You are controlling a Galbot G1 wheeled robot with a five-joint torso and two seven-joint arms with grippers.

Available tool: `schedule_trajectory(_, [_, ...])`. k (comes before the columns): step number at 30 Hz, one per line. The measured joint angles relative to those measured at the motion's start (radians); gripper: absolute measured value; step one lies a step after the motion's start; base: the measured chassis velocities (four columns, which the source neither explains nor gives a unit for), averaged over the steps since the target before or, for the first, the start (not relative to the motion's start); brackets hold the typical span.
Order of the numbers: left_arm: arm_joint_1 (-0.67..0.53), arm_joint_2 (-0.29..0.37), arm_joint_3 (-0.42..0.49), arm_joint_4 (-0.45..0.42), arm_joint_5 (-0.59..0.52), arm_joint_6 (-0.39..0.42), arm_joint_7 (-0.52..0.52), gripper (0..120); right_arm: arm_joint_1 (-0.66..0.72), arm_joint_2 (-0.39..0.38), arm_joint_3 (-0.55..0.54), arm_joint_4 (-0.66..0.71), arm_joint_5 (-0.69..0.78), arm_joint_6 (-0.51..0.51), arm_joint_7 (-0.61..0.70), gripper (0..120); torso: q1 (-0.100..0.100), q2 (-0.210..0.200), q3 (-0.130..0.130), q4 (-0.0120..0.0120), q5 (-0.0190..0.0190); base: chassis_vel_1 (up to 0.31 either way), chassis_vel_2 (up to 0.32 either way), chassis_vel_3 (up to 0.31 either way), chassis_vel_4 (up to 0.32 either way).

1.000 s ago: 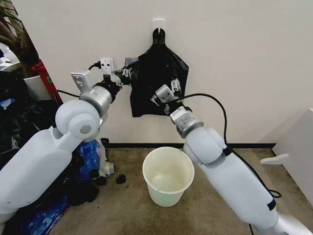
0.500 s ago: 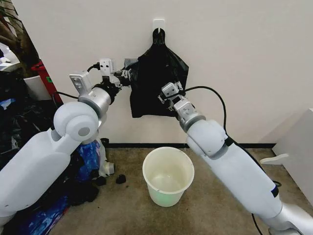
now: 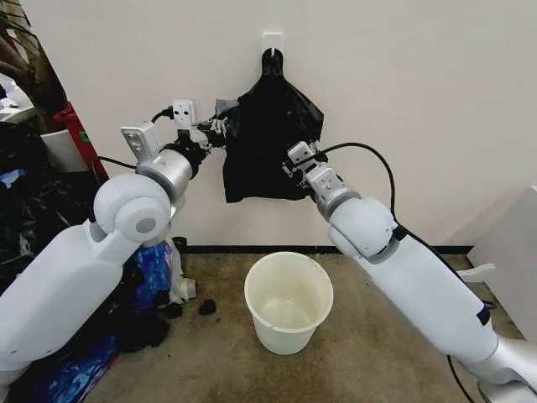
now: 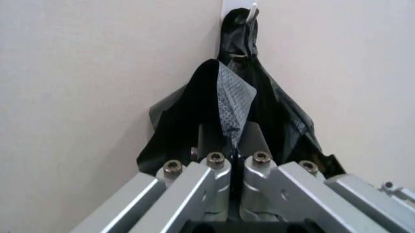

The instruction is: Place the garbage bag over the trash bin.

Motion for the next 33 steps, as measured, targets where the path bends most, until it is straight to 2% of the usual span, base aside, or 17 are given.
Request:
schedule_trajectory(8, [-0.008, -0.006, 0.000, 0.000, 0.000, 0.000, 0.002, 0, 0.010, -0.007, -0.008, -0.037, -0.048, 0.001, -0.010, 46, 0.000, 0.000, 0.000, 0.0000, -0.0001, 0.000, 0.000, 0.000, 0.000])
schedule_trajectory(11, [-0.008, -0.006, 0.000, 0.000, 0.000, 0.000, 0.003, 0, 0.006, -0.012, -0.009, -0.039, -0.057, 0.002, -0.013, 41, 0.000, 0.000, 0.000, 0.0000, -0.0002, 0.000, 0.000, 0.000, 0.000])
schedule_trajectory(15, [-0.011, -0.008, 0.000, -0.001, -0.001, -0.001, 0.004, 0, -0.006, -0.017, -0.009, -0.039, -0.068, 0.002, -0.017, 32, 0.000, 0.000, 0.000, 0.0000, -0.0001, 0.000, 0.000, 0.000, 0.000])
schedule_trajectory(18, [-0.016, -0.013, 0.000, 0.000, -0.001, -0.002, 0.004, 0, -0.019, -0.020, -0.006, -0.037, -0.075, 0.003, -0.018, 16, 0.000, 0.000, 0.000, 0.0000, 0.0000, 0.000, 0.000, 0.000, 0.000])
schedule_trajectory(19, [-0.016, -0.013, 0.000, 0.000, -0.001, -0.002, 0.004, 0, -0.019, -0.020, -0.006, -0.037, -0.075, 0.003, -0.018, 16, 0.000, 0.000, 0.000, 0.0000, 0.0000, 0.000, 0.000, 0.000, 0.000])
schedule_trajectory(24, [-0.022, -0.017, 0.004, 0.003, -0.002, -0.002, 0.004, 0, -0.030, -0.017, 0.005, -0.038, -0.077, 0.005, -0.018, 0, 0.000, 0.000, 0.000, 0.0000, 0.0000, 0.000, 0.000, 0.000, 0.000])
schedule_trajectory(33, [-0.017, -0.014, 0.005, -0.003, -0.002, -0.003, 0.003, 0, -0.044, -0.001, 0.036, -0.040, -0.074, 0.052, 0.005, 0, 0.000, 0.000, 0.000, 0.0000, 0.0000, 0.000, 0.000, 0.000, 0.000])
